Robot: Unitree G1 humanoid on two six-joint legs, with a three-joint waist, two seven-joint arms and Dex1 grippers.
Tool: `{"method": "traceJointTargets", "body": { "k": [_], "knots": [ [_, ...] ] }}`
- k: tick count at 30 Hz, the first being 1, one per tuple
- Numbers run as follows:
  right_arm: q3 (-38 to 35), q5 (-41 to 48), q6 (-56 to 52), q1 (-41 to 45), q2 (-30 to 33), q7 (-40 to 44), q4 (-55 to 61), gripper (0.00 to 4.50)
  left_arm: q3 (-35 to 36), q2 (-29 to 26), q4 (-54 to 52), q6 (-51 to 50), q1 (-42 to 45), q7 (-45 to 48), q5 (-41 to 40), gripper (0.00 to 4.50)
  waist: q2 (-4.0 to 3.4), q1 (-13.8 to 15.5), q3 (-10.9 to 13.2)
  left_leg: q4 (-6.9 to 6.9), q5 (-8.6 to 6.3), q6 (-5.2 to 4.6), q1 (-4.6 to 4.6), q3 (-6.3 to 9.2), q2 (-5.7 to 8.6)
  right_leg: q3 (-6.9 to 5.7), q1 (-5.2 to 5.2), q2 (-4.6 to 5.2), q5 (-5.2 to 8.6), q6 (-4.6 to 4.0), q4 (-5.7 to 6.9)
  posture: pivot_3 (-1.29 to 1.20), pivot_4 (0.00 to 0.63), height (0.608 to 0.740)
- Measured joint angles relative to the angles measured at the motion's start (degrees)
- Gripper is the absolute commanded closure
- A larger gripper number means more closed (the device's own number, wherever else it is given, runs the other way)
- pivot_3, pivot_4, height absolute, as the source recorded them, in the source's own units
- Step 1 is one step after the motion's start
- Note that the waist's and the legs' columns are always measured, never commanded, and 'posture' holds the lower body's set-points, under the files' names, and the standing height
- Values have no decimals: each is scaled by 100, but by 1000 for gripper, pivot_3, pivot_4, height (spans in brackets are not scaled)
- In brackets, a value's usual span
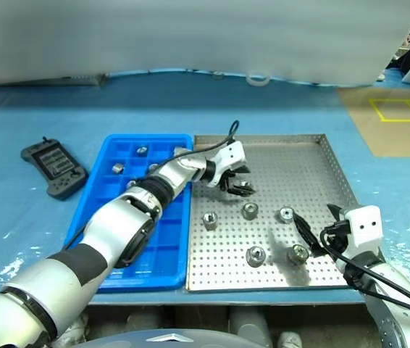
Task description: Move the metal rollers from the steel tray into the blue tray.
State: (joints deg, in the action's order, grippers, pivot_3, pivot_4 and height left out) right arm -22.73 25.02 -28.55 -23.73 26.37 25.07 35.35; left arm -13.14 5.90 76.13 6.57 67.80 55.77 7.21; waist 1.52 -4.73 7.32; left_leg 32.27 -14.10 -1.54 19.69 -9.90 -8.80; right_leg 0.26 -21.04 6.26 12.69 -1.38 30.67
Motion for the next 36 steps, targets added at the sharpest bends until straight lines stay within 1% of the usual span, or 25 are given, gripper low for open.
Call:
{"method": "traceJointTargets", "body": {
  "k": [4, 7, 11, 15, 21, 22, 24, 25, 26, 30, 31, 36],
  "knots": [
    [43, -83, 72, -108, -91, -41, 0, 0, -122, 12, 25, 70, -199, -256, 314, 900, -2, -90, 1, 12, -5, -9, 12, 4, 4, -2, -3, 5, 0, 0, -4, -530, 150, 740],
    [42, -163, 106, -264, -135, -79, 0, 0, -107, -42, 24, 117, -241, -433, 404, 900, -3, -117, 0, 12, -5, -8, 14, 11, 3, -9, 1, 4, 0, 1, -8, -537, 150, 740],
    [42, -209, 139, -367, -184, -116, 1, 0, -97, -103, 71, 75, -330, -634, 523, 900, -7, -231, -1, 13, -6, -11, 25, 18, 7, -16, -1, 6, 0, 1, -14, -544, 150, 740],
    [49, -353, 144, -408, -192, -177, 0, 0, -101, -42, 87, 66, -352, -1087, 636, 900, -9, -278, -2, 15, -10, -18, 28, 23, 8, -22, 8, 9, 0, 0, -26, -551, 150, 740],
    [105, -377, 166, -357, -224, -188, 5, 0, -67, -14, 89, 79, -352, -1186, 656, 900, -18, -409, -8, 19, -12, -21, 32, 30, 13, -26, 12, 13, 0, 1, -33, -563, 150, 740],
    [113, -396, 180, -366, -228, -189, 5, 0, -60, -4, 89, 80, -352, -1201, 655, 1289, -19, -425, -8, 19, -13, -23, 33, 31, 13, -28, 12, 13, 1, 1, -37, -564, 150, 740],
    [134, -435, 198, -394, -230, -188, 5, 0, -45, 11, 91, 79, -356, -1154, 653, 1779, -22, -463, -10, 19, -14, -25, 36, 35, 13, -32, 15, 13, 0, 1, -47, -565, 150, 740],
    [151, -457, 205, -415, -231, -183, 5, 0, -39, 10, 91, 78, -364, -1129, 653, 2173, -24, -495, -10, 19, -15, -27, 39, 40, 14, -36, 17, 13, 0, 1, -55, -565, 150, 740],
    [153, -475, 207, -430, -231, -180, 5, 0, -41, 8, 91, 82, -367, -1144, 664, 2465, -26, -533, -10, 18, -17, -30, 41, 42, 15, -39, 21, 13, 0, 1, -60, -563, 150, 740],
    [154, -544, 230, -449, -221, -166, 5, 0, -82, -11, 91, 142, -369, -1375, 772, 2465, -35, -637, -15, 19, -25, -43, 40, 51, 20, -50, 42, 18, 0, 1, -89, -559, 150, 740],
    [153, -557, 232, -448, -214, -163, 4, 0, -75, -27, 92, 142, -369, -1376, 772, 2630, -36, -671, -15, 19, -26, -45, 41, 54, 26, -53, 43, 22, 0, 1, -90, -557, 150, 740],
    [155, -595, 232, -394, -200, -141, 4, 0, -65, -69, 95, 119, -369, -1445, 790, 2643, -41, -760, -17, 29, -32, -55, 43, 66, 40, -68, 54, 39, 0, 1, -93, -542, 150, 740]
  ]
}}
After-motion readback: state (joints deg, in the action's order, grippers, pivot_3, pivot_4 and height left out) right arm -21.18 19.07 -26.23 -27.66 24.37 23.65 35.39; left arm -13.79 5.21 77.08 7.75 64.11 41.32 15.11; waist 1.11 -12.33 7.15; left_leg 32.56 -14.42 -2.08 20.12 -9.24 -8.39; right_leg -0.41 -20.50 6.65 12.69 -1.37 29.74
